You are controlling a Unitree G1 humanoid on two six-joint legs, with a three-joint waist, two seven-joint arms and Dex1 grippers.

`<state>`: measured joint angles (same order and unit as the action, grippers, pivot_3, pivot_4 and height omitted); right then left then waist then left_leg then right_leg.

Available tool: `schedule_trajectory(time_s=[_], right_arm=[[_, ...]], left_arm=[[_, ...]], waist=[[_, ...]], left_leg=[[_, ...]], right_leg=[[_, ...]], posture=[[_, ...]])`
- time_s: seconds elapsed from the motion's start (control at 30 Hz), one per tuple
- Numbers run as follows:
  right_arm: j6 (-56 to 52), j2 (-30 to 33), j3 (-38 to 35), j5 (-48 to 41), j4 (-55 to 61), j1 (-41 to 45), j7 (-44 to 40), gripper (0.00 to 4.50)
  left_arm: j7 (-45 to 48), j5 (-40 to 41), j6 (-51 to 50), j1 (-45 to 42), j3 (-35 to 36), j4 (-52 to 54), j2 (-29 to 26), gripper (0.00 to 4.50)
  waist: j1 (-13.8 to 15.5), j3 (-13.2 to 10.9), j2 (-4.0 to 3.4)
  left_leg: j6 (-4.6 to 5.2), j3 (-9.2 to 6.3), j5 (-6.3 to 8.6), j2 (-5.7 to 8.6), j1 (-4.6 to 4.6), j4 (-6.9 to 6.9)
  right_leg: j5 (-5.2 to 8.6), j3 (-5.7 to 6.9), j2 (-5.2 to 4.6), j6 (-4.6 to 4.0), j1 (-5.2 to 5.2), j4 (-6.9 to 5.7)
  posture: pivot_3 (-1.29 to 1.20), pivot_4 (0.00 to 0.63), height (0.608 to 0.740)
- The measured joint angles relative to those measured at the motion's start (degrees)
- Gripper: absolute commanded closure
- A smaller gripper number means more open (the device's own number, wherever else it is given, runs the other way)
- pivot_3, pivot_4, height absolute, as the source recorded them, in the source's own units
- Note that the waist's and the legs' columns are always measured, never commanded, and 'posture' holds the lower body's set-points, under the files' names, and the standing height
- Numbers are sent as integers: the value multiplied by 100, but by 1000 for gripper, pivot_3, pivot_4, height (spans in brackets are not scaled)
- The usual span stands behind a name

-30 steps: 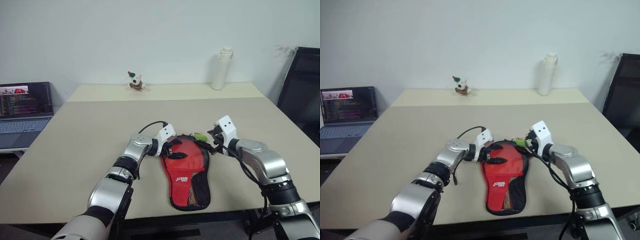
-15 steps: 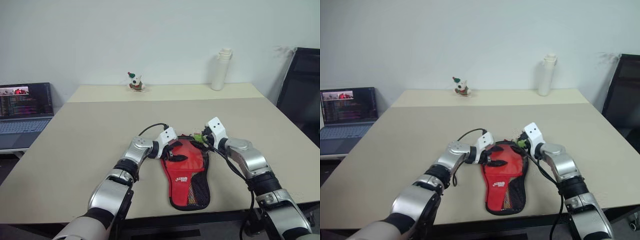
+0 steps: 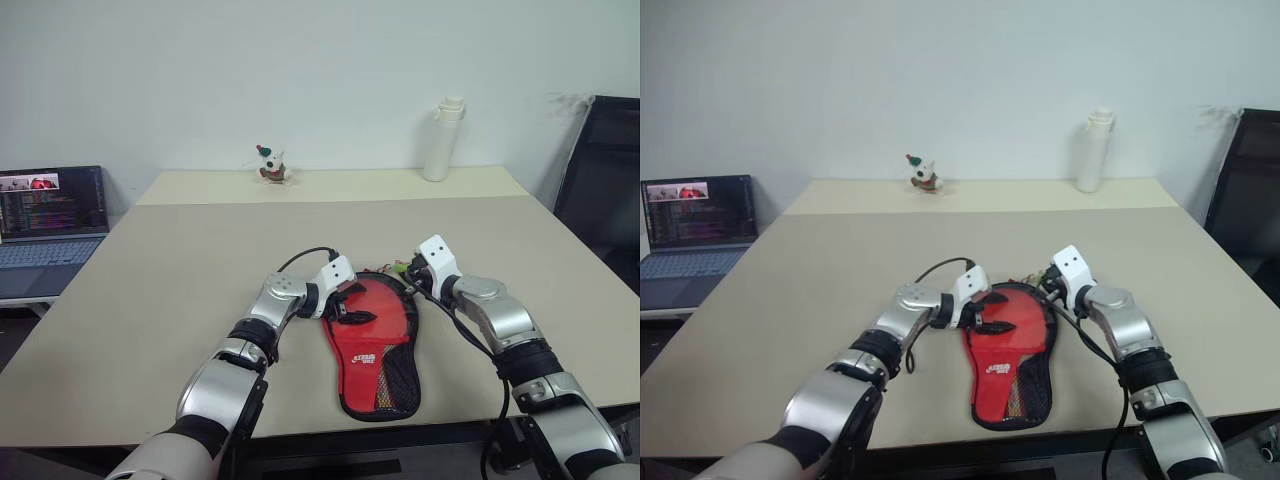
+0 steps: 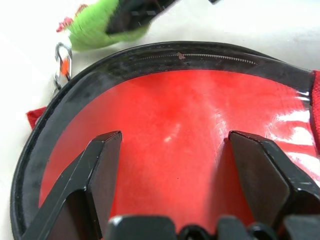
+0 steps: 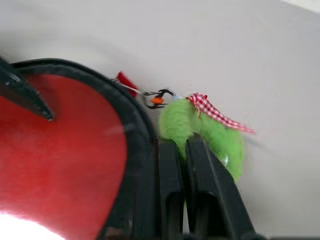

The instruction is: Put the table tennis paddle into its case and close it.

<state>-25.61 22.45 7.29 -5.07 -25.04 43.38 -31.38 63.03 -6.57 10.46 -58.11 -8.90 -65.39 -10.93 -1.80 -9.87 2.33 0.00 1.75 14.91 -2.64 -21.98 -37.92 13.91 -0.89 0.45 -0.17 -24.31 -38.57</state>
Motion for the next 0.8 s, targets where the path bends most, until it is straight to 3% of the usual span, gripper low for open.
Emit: schedule_trajectory(time_s=[0.27, 0.53, 0.8], right_arm=[[-253, 944, -4, -23, 1039, -652, -570, 4468], [-1285, 2147, -337, -404, 3275, -2360, -1269, 4468], [-2819, 2843, -1149, -1704, 6028, -4335, -1853, 4468]], left_arm=[[-123, -2, -26, -66, -4, -169, 182, 778], [-113, -5, -50, -96, -20, -223, 277, 778], [-113, -31, -96, -110, -31, -277, 322, 778]], waist=[[75, 7, -10], [148, 21, -34], [161, 28, -31]], left_leg=[[0, -6, 0, 9, 1, -1], [-3, -7, 4, 8, -4, 5], [-26, -15, 18, 5, 11, 3]], right_leg=[[2, 9, -8, 5, 17, 17], [0, 12, -7, 13, 26, 54], [4, 19, -6, 18, 53, 62]], posture=[[0, 150, 740], [0, 150, 740], [0, 150, 740]])
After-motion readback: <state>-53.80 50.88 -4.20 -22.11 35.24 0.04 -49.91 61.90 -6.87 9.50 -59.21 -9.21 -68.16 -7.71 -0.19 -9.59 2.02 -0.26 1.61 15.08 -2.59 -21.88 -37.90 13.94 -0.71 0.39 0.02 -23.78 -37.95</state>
